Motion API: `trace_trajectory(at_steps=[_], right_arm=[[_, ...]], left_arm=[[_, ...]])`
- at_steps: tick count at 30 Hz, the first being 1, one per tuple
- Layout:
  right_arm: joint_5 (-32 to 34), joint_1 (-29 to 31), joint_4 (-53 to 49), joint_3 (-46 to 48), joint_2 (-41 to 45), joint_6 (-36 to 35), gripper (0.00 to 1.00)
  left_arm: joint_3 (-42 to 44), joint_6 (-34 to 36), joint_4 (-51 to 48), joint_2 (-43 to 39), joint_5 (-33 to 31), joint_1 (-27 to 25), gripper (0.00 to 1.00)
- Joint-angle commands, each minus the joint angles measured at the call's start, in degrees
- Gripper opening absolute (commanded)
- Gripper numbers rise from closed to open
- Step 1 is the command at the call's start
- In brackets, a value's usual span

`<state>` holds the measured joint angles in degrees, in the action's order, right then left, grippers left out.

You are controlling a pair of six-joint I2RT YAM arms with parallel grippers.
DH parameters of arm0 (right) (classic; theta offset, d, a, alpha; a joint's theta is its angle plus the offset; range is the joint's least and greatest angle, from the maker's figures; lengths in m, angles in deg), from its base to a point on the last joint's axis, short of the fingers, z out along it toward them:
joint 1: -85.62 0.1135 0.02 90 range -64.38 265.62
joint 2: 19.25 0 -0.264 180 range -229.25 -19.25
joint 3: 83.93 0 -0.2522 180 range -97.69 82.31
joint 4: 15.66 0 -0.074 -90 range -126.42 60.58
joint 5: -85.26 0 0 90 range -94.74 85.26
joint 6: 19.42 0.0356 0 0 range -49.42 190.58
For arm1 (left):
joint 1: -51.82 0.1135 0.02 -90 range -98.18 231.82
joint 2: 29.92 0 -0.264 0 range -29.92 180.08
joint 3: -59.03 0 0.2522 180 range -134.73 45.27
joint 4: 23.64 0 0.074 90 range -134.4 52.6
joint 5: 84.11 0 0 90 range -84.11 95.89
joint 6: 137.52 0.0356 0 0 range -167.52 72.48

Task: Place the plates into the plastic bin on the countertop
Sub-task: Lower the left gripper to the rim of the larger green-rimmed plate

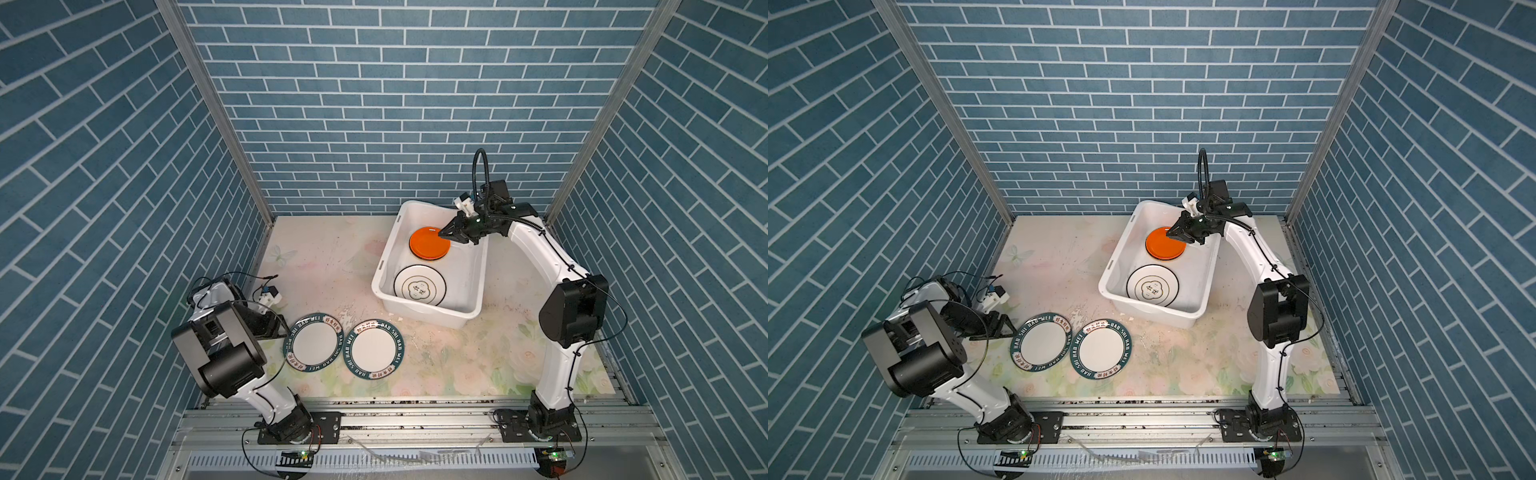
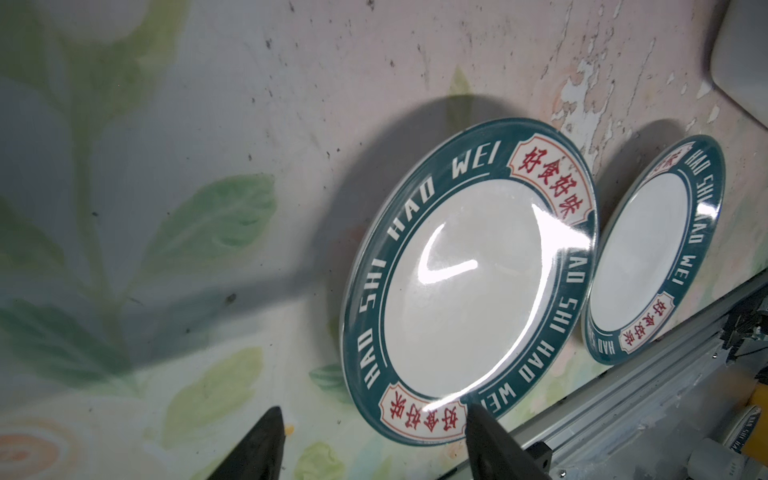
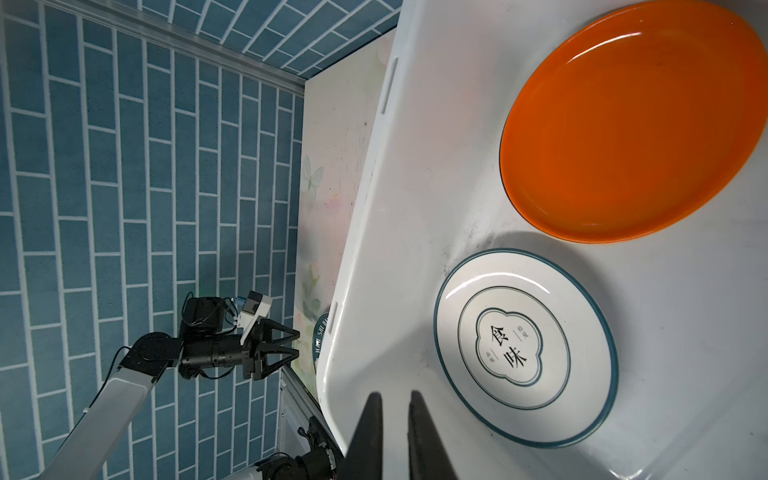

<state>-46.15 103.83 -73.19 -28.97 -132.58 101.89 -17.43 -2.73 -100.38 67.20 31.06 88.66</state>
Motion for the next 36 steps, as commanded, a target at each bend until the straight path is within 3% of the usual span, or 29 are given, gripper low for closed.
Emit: trace_trajectory(at_steps=[1, 7, 15, 36], right_arm=[[-0.7, -0.3, -1.0, -2.1, -0.9, 2.0, 0.14], [-1.0, -0.3, 0.6, -0.5, -0.6, 3.0, 0.13], [-1.3, -0.3, 4.1, 2.9, 0.3, 4.7, 0.12], [-1.7, -0.3, 7.5, 5.7, 1.3, 6.1, 0.10]], left_arm=[[-0.3, 1.5, -0.6, 3.4, 1.9, 0.3, 0.65], [-4.0, 0.3, -2.6, 8.3, 3.5, 0.3, 0.56], [-5.6, -0.1, -3.4, 12.2, 2.8, 0.2, 0.51], [-3.0, -1.7, -1.6, 14.6, 3.4, -2.7, 0.39]])
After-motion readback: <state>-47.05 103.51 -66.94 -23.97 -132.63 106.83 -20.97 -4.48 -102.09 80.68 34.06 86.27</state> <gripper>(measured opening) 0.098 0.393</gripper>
